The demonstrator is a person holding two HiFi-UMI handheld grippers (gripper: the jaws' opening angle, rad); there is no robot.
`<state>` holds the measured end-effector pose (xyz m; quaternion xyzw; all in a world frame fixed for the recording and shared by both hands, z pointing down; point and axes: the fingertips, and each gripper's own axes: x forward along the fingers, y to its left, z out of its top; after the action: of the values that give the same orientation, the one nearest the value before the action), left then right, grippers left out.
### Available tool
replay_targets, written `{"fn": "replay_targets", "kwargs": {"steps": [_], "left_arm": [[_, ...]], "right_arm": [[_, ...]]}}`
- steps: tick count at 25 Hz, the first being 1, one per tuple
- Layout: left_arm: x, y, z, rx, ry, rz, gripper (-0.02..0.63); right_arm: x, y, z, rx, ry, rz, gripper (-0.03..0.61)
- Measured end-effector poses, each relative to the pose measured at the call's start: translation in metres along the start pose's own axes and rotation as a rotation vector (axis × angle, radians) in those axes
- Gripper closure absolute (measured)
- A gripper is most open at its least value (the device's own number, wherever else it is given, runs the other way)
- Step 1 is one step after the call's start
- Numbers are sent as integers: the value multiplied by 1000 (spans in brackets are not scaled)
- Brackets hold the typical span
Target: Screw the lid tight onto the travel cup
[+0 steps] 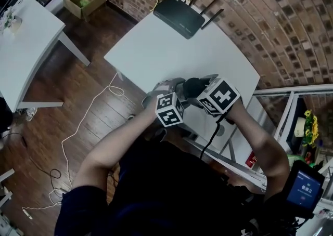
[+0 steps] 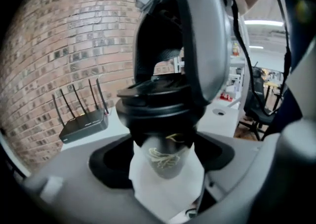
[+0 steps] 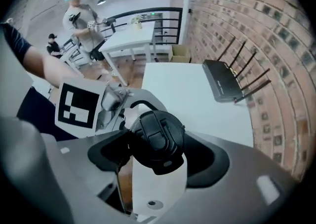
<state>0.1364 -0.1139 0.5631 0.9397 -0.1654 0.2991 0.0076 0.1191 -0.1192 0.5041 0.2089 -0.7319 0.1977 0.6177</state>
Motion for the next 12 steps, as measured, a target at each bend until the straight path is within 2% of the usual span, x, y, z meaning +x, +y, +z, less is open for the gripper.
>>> {"fn": "replay_targets", "kwargs": {"steps": [2,5,9,12], "left_arm": [[-1,0,-1,-50,-10,34,229],[0,0,-3,-80,-8,49,229],[-2,1,-6,-151,23,99,232],[-3,0,-6,-174,28,121,232]], "right_arm": [[1,1,2,29,-20,-10,221],[2,1,2,68,-43,-7,219],[2,0,2,180,-90,11,219],[1,3,6,180,-154,18,219]]}}
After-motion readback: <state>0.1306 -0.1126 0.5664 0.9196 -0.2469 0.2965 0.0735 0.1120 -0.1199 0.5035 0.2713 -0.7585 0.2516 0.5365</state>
